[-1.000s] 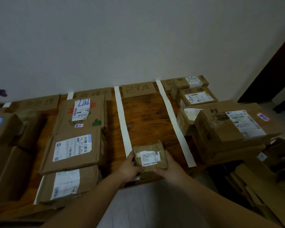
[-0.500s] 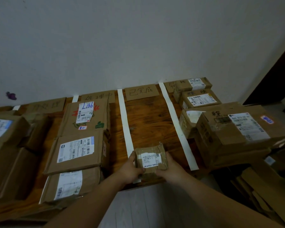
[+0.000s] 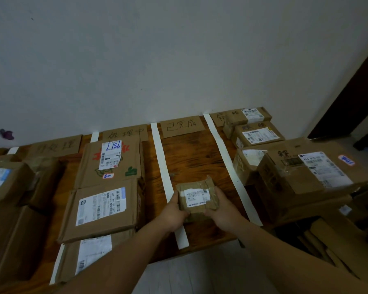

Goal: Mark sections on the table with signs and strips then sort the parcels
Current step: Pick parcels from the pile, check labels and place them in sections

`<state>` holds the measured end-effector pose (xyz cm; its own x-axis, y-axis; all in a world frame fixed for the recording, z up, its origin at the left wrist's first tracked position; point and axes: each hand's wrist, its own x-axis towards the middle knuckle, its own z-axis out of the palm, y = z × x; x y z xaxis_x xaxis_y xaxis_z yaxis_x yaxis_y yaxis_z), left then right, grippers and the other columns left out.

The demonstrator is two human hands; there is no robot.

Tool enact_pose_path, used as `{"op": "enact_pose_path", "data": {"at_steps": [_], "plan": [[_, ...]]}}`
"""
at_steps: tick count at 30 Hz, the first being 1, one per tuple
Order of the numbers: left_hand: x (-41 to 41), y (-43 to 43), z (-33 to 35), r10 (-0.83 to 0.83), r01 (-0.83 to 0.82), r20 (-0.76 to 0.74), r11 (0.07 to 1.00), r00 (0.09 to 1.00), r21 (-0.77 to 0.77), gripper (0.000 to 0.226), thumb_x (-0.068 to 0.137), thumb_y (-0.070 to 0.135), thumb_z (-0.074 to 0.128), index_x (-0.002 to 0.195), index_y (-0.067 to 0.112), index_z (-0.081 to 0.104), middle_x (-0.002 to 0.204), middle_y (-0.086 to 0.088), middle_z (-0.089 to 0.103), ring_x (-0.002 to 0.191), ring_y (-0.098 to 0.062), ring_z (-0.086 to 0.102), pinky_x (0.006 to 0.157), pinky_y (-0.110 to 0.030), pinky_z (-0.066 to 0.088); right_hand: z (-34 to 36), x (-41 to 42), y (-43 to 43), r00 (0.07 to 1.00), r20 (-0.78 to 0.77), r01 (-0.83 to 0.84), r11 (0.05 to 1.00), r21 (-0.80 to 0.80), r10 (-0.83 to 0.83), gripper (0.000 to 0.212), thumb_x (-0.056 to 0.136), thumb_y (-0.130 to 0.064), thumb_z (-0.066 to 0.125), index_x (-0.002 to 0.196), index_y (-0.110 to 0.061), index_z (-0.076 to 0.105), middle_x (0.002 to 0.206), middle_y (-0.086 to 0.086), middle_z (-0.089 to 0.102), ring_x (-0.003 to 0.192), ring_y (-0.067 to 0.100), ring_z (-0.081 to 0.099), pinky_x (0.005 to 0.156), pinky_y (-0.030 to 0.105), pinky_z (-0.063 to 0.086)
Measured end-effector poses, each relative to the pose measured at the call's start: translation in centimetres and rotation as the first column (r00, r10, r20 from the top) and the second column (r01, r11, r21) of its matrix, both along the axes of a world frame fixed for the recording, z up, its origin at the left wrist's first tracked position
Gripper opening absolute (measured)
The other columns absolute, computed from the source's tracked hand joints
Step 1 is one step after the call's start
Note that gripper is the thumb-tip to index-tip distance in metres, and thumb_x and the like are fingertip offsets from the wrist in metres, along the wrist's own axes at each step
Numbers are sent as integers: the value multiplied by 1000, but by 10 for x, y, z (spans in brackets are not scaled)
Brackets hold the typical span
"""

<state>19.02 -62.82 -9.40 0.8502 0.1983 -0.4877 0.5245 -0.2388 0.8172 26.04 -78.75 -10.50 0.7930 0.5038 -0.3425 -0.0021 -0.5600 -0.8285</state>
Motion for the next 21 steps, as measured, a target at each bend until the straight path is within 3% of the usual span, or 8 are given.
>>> {"op": "enact_pose_path", "data": {"at_steps": [7, 10, 16, 21], "plan": [[48, 27, -7, 3, -7, 51, 995, 999, 96, 69, 94, 23, 57, 149, 30, 15, 146, 3, 41, 133, -17, 41, 103, -24, 37, -16, 46, 36, 999, -28, 45, 999, 14, -45, 75, 85, -23, 71, 145, -35, 28, 135, -9, 52, 127, 14, 47, 102, 33, 39], [79, 41, -11, 35, -40, 44, 991, 998, 127, 64, 96, 22, 54, 149, 29, 18, 144, 5, 43, 131, -16, 42, 96, -18, 36, -26, 81, 58, 1000, -20, 11, 1000, 19, -10, 76, 85, -24, 72, 146, -35, 28, 136, -10, 51, 128, 13, 46, 99, 29, 38], [144, 77, -11, 141, -148, 57, 977, 988, 156, 47, 99, 19, 47, 143, 27, 32, 139, 3, 48, 126, -15, 46, 96, -19, 36, -40, 155, 107, 998, 34, -46, 999, 1, 46, 80, 84, -24, 72, 148, -36, 24, 136, -15, 52, 128, 10, 47, 102, 31, 40], [167, 99, -5, 179, -178, 11, 965, 984, 194, 48, 99, 14, 46, 143, 25, 32, 140, 0, 48, 129, -16, 44, 92, -17, 35, -49, 189, 139, 996, 25, -87, 994, -71, 89, 70, 83, -21, 73, 140, -36, 36, 134, -11, 54, 127, 12, 48, 92, 24, 40]]}}
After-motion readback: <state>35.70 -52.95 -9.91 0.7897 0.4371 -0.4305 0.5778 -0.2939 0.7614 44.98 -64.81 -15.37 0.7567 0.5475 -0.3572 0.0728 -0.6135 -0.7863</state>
